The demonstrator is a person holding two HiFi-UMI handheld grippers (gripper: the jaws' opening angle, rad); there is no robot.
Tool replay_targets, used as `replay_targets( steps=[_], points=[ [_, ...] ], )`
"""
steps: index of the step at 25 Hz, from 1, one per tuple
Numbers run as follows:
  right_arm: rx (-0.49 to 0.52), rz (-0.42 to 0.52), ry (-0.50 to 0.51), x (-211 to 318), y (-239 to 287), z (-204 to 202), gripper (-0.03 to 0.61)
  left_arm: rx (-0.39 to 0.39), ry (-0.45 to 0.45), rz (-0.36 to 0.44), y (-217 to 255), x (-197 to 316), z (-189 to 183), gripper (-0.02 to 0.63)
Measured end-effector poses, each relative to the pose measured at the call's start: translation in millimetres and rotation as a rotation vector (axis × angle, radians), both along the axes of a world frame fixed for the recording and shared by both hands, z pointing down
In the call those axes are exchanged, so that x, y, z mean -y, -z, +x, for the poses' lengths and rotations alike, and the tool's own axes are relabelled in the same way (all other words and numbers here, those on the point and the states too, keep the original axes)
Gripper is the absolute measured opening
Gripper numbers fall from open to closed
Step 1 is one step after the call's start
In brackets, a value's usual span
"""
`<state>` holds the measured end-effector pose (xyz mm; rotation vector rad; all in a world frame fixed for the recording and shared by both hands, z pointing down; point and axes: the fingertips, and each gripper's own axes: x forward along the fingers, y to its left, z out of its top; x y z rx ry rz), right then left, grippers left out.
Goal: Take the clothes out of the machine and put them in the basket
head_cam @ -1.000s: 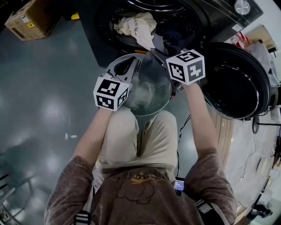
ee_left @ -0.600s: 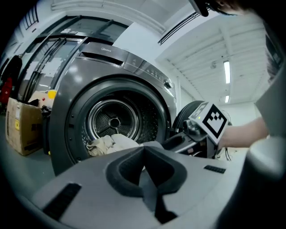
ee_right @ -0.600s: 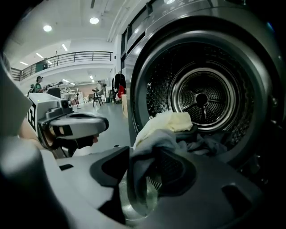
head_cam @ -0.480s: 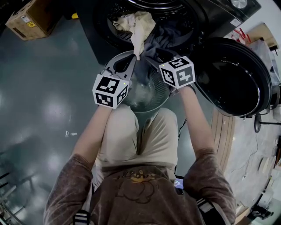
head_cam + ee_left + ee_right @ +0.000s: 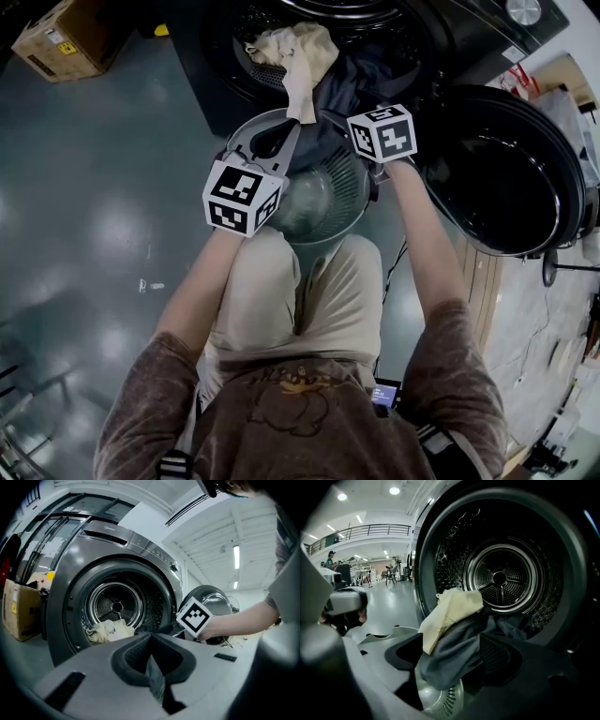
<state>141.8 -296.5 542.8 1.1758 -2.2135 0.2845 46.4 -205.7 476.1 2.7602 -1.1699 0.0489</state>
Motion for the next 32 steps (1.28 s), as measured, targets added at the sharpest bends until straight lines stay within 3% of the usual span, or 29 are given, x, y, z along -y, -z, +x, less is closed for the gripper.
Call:
replay_targets(
  steps=[9,12,23,27,32],
  points=[
    [-0.075,-0.037,-0.049,67,-30,19,0.411,-0.001,-0.033,-0.018,-7,5,2,0.005],
    [-0.086,-0.066,-0.072,82,-35,20,0.451,0.002,-0.042,-0.02,-10,6,2,0.005],
    [-0.131,-0.133,-0.102,96,-48,16,0.446,0.009,-0.044,-0.024,-11,7,-3,0.005],
    [-0.107,-0.166,-0.11,91,-51,15,0.341,0.013,-0.045,-0.02,-10,5,-3,0.005],
    [-0.053,-0.171,-0.113,82,-49,14,0.121,0.009,-0.044,-0.014,-7,2,-4,0.005]
  ],
)
